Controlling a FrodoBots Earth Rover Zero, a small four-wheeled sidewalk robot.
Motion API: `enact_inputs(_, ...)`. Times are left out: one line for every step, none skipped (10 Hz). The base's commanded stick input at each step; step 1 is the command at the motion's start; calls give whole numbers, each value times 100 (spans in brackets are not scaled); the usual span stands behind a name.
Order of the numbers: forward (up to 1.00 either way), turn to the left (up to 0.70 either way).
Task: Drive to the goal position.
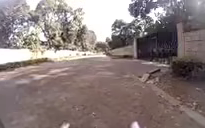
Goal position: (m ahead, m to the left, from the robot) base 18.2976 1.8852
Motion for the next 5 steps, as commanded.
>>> enact_inputs(69,0)
enact_inputs(69,0)
enact_inputs(69,0)
enact_inputs(69,0)
enact_inputs(69,0)
